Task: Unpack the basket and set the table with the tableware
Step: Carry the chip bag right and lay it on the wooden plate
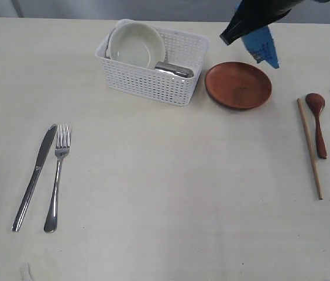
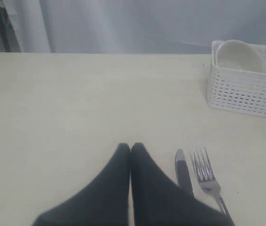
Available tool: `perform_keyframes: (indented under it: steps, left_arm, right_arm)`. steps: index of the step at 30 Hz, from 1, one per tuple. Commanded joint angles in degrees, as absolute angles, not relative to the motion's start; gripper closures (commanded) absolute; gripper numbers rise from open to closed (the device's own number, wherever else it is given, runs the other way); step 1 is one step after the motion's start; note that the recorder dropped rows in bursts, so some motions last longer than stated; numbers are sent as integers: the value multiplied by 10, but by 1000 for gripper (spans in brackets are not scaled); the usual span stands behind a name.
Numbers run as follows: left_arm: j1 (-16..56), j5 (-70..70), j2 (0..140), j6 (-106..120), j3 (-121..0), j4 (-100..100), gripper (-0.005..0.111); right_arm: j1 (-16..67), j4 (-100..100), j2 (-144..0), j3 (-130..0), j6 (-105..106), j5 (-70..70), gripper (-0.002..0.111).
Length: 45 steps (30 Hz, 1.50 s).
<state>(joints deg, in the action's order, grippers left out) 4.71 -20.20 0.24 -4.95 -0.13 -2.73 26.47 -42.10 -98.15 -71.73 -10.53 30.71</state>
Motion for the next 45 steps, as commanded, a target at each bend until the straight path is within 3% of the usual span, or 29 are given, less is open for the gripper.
perform_keyframes:
  steps: [1, 18, 21, 25, 28, 39, 45]
  left_arm:
    - [45, -196, 0, -47, 0, -32, 107]
    - [45, -196, 0, -47, 0, -32, 107]
    - [45, -196, 0, -47, 0, -32, 107]
    - [45, -196, 0, -47, 0, -32, 107]
    - [45, -196, 0, -47, 0, -32, 107]
    - [45, -196, 0, -47, 0, -32, 107]
    - [45, -196, 0, -47, 0, -32, 107]
  right_arm:
    - [261, -499, -1038, -727, -98, 297, 109]
    - [266, -490, -1062, -666, -38, 228, 108]
    - [275, -478, -1056, -666, -35, 231, 94]
    - [286, -465, -1042, -666, -34, 260, 60]
    - [288, -445, -1024, -666, -44, 270, 49]
    - [307, -429, -912, -675, -118, 286, 55]
    - [345, -304, -927, -747, -122, 309, 58]
